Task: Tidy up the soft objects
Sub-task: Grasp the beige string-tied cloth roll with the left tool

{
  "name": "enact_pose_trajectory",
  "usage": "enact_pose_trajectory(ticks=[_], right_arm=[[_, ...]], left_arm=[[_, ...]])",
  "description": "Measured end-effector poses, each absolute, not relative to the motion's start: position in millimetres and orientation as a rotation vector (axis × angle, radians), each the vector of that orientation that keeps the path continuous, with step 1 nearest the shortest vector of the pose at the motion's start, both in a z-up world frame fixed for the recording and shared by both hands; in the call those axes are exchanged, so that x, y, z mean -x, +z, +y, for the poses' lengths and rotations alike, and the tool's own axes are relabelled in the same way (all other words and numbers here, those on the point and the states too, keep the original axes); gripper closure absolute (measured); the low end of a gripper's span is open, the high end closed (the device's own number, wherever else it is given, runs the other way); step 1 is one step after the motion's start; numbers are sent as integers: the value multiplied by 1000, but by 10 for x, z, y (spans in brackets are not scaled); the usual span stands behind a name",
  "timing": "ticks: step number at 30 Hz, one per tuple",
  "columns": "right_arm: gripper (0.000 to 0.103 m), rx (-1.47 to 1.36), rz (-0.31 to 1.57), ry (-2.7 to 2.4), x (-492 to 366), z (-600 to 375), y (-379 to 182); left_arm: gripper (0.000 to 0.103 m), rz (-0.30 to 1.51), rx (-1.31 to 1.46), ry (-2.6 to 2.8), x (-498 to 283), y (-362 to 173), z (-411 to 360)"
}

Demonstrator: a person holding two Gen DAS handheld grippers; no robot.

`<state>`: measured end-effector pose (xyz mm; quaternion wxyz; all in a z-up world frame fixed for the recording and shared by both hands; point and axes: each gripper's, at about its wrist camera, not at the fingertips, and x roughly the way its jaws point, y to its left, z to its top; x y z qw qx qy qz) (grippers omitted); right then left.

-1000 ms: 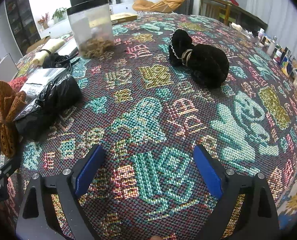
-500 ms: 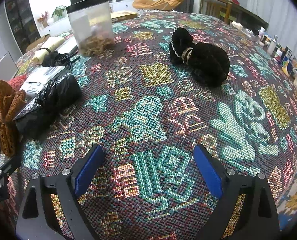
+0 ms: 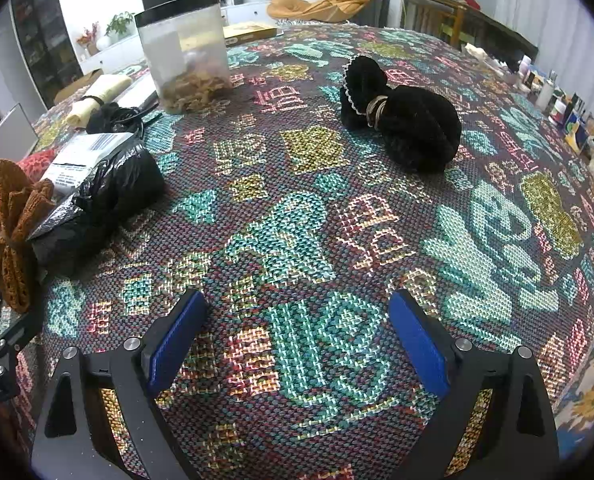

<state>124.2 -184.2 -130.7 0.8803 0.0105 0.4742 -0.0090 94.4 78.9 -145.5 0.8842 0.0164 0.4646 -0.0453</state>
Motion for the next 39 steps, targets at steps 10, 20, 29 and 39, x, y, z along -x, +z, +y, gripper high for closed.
enact_pose_trajectory(ticks=[10, 20, 29, 39], right_arm=[[8, -20, 985, -16, -1233, -1844, -1307], [7, -20, 985, -16, -1240, -1840, -1315], [6, -18, 989, -12, -1248, -1833, -1308], [5, -17, 989, -12, -1257, -1829, -1313]], left_arm=[[0, 1141, 139, -236, -523, -886, 878], [0, 1011, 24, -170, -2038, -43, 899], [1, 1109, -48, 18, -3624, -596, 1146], [0, 1266, 76, 136, -4376, -1412, 1381]])
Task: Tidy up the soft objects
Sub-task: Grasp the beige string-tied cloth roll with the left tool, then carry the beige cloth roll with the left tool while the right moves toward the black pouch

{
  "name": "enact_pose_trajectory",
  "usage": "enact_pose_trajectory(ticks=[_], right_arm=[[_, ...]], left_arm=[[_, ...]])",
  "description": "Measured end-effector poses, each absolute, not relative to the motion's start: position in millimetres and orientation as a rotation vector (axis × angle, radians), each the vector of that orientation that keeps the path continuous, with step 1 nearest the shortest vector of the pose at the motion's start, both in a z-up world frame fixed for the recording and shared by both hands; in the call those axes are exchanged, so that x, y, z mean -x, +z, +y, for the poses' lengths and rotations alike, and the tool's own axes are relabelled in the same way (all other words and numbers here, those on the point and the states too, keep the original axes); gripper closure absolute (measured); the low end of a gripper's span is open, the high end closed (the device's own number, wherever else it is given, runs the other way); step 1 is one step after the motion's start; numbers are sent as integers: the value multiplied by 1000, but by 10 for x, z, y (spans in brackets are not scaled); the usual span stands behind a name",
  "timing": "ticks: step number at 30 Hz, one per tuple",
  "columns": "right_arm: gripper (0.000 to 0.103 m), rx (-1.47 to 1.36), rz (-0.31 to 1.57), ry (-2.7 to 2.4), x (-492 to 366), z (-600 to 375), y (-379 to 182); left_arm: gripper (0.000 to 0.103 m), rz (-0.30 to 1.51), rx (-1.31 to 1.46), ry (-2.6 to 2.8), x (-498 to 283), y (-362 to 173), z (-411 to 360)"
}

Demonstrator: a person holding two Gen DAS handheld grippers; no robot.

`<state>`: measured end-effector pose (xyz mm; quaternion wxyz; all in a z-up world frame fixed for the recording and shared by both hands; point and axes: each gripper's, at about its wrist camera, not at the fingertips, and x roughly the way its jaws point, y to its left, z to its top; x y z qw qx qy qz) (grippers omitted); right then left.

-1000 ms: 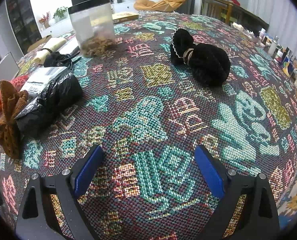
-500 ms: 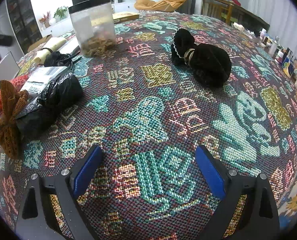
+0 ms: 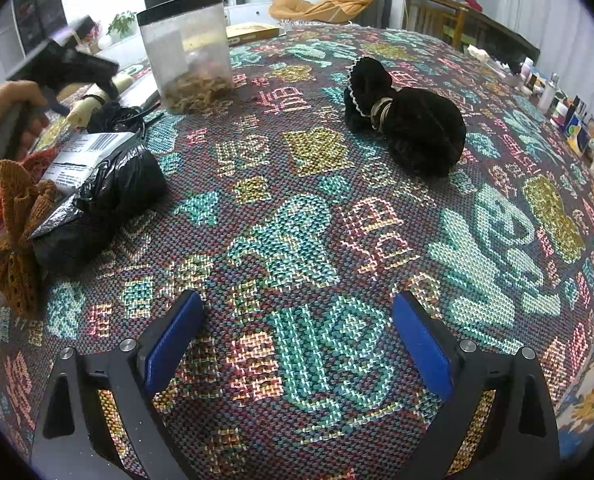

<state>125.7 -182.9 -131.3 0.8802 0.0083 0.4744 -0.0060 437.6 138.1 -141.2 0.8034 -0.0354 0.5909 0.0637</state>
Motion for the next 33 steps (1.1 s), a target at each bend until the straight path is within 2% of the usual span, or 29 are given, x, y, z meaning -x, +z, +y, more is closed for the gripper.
enact_pose_trajectory(ticks=[2, 4, 5, 6, 11, 16, 21, 26, 28, 30, 32, 33], right_arm=[[5, -17, 989, -13, -1256, -1830, -1314], [5, -16, 989, -13, -1262, -1824, -1312], [5, -16, 989, -14, -1267, -1820, -1312], [5, -16, 989, -14, -1269, -1818, -1313], [4, -16, 989, -13, -1267, -1822, -1317], [4, -16, 988, -13, -1263, -1822, -1319], [5, -17, 987, -12, -1263, -1822, -1317], [5, -21, 984, -9, -1264, -1825, -1316], [5, -22, 983, -8, -1261, -1826, -1316], [5, -24, 982, -6, -1256, -1829, -1316], [5, -37, 979, 2, -1248, -1846, -1311], [5, -46, 976, 7, -1245, -1858, -1307]], left_arm=[[2, 1229, 165, 146, -4366, -1400, 1505], [41, 1182, 169, 162, -4328, -1300, 1572], [50, 1164, 170, 160, -4308, -1241, 1601], [52, 1150, 221, 110, -4282, -1174, 1646], [52, 1046, 295, -7, -3783, -573, 1730], [51, 1007, 214, -88, -2556, -76, 1599], [49, 1013, 147, -70, -1256, -130, 1432], [49, 1039, 159, -57, -338, -557, 1142], [43, 1044, 166, -36, -172, -761, 1079], [29, 1050, 146, -17, -178, -948, 1033], [26, 1049, 104, 33, -253, -1131, 1051], [14, 1055, 104, 40, -272, -1214, 1081]])
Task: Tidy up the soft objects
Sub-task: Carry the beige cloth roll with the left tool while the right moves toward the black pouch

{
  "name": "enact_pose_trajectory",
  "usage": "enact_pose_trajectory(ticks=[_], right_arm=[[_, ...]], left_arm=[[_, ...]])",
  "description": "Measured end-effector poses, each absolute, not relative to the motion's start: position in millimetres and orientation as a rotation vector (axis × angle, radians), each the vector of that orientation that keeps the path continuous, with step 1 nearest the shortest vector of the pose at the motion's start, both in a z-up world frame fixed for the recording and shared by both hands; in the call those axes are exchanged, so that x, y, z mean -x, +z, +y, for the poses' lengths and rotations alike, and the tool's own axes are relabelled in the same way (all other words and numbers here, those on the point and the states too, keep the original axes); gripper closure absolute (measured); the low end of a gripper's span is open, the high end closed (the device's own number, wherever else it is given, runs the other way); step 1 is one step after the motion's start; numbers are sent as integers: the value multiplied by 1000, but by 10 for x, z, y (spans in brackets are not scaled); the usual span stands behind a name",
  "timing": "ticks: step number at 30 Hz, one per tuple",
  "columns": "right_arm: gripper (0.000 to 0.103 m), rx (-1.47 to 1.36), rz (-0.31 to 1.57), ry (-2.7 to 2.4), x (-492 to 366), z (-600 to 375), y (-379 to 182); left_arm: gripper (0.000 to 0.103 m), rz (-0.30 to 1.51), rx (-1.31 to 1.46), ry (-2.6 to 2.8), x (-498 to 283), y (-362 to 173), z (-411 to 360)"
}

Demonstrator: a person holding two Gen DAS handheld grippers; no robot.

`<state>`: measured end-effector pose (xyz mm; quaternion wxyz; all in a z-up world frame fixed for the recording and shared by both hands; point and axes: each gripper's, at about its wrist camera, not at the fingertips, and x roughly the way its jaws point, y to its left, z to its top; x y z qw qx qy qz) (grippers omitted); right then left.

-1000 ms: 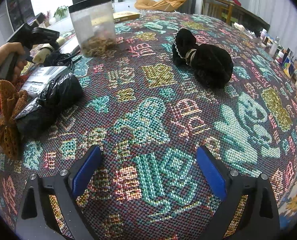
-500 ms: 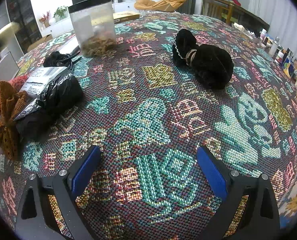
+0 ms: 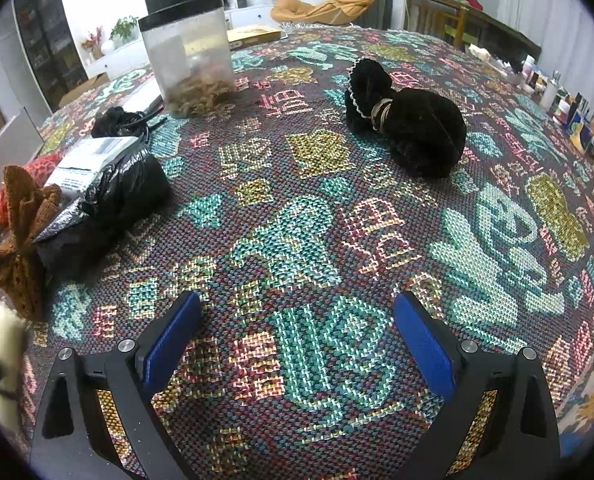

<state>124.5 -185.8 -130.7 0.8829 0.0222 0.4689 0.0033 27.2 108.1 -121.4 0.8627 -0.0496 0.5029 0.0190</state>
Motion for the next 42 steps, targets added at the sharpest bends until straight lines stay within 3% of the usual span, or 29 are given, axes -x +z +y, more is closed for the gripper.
enact_pose_trajectory(ticks=[5, 28, 34, 42], right_arm=[[5, -82, 968, 21, -1240, -1891, -1294], [5, -114, 954, 54, -1213, -1908, -1269], [6, -354, 686, 108, -1065, -2507, -805], [6, 39, 1067, 81, -2240, -2731, -777]], left_arm=[[0, 1029, 105, 49, -371, -1381, 1132], [0, 947, 30, 42, -371, -1421, 1067], [0, 947, 32, 43, -370, -1416, 1071], [1, 1095, 41, -22, -464, -1344, 1111]])
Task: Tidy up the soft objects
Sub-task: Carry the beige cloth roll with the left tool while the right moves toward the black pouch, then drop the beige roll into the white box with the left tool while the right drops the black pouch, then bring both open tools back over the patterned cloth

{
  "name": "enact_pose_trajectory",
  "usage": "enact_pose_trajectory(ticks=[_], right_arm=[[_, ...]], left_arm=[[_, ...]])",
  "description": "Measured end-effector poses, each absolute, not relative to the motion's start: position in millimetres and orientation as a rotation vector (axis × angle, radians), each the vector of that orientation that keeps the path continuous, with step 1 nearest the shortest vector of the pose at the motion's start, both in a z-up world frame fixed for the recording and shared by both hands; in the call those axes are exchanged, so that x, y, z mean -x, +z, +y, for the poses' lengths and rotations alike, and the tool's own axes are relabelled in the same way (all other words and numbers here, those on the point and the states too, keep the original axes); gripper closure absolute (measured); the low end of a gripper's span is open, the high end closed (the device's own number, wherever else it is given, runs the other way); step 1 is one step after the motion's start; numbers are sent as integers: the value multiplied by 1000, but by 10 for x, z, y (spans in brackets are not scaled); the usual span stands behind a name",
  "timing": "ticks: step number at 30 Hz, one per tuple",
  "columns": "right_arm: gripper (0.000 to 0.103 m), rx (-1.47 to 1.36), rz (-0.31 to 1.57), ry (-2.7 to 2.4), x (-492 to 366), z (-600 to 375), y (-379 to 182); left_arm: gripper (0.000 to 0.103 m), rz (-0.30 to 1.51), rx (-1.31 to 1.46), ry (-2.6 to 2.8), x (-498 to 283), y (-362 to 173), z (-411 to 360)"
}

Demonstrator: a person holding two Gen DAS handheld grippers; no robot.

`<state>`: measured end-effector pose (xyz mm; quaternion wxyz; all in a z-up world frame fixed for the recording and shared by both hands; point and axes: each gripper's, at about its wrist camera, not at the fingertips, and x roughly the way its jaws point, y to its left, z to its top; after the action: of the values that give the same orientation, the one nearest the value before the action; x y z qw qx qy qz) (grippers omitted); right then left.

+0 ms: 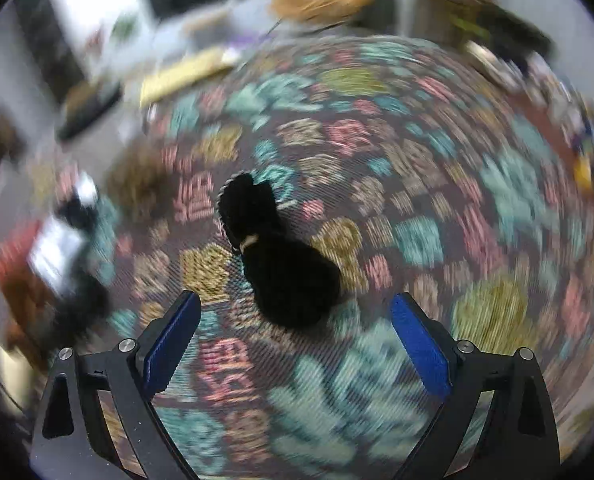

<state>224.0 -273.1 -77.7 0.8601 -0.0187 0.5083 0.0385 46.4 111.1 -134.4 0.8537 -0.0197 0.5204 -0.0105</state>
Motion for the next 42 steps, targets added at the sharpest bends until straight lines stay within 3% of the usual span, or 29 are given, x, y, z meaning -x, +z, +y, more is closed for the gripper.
enact_pose_trajectory(ticks=[4, 6, 7, 8, 9, 11, 18, 23, 25, 26, 27, 28, 29, 33, 36, 42], right_arm=[[12, 249, 1166, 98, -2577, -2423, -1049], [75, 216, 1218, 84, -2683, -2465, -1168], [75, 152, 1226, 82, -2697, -2519, -1162], [76, 74, 1203, 67, -2687, -2592, -1098], [76, 0, 1172, 70, -2637, -2655, -1003], [76, -92, 1127, 118, -2482, -2664, -797], [76, -149, 1021, 524, -1723, -1536, 80], [75, -179, 977, 919, -1194, -29, 736], [73, -167, 975, 1011, -1039, 457, 837], [64, -161, 974, 1047, -980, 722, 858], [43, -159, 976, 1077, -931, 977, 848], [26, -162, 990, 1107, -893, 1150, 816], [10, -154, 1026, 1127, -894, 1343, 746], [11, -145, 994, 1063, -908, 1332, 633], [11, -122, 905, 970, -1009, 868, 567], [11, 74, 784, 541, -1077, -188, -14]], left_arm=[[2, 1111, 163, -87, -466, -1245, 1181], [13, 1121, 144, -106, -477, -1244, 1131], [19, 1126, 116, -110, -481, -1255, 1099], [36, 1116, 66, -94, -470, -1251, 1065], [45, 1104, 24, -85, -452, -1238, 1040], [48, 1094, 82, -133, -426, -1189, 1060], [48, 908, 405, -307, -103, -434, 1309], [47, 736, 405, -128, 291, 341, 2116], [42, 708, 392, 50, 504, 476, 2575], [30, 705, 390, 112, 578, 482, 2714], [7, 710, 386, 206, 658, 460, 2906], [0, 732, 387, 316, 732, 398, 3110], [0, 752, 401, 406, 805, 319, 3302], [0, 815, 508, 537, 981, 72, 3709], [0, 757, 542, 544, 1112, 54, 3710], [0, 711, 444, 309, 731, 167, 2950]])
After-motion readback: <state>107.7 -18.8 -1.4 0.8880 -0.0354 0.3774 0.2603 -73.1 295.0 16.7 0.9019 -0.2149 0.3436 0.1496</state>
